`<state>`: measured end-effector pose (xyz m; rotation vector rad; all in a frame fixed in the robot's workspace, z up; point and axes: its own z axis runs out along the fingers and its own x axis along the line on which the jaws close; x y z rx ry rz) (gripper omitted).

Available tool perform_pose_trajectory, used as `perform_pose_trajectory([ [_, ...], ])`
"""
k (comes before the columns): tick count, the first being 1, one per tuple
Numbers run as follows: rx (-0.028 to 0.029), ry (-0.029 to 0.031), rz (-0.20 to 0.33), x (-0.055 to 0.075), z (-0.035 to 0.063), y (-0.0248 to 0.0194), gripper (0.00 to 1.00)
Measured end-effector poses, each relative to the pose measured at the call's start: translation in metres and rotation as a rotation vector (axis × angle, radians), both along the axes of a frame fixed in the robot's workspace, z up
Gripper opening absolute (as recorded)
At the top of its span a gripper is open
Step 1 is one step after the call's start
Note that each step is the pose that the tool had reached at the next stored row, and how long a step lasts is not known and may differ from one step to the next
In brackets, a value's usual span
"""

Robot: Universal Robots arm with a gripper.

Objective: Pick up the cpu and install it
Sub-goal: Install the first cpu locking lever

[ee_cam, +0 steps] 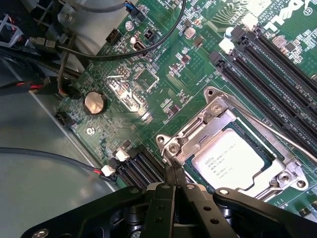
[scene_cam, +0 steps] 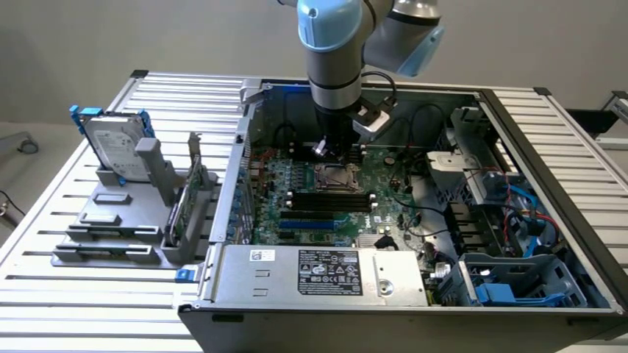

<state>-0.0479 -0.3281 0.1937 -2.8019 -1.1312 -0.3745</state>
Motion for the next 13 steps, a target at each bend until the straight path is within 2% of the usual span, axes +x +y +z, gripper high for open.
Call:
perform_pose_trajectory([
  [9,0.0000,0.0000,0.000,0.0003,0.0003,0.0009,0.11],
  [13,0.0001,0.0016,0.000,0.0003,0.0071,0.0010,0.11],
])
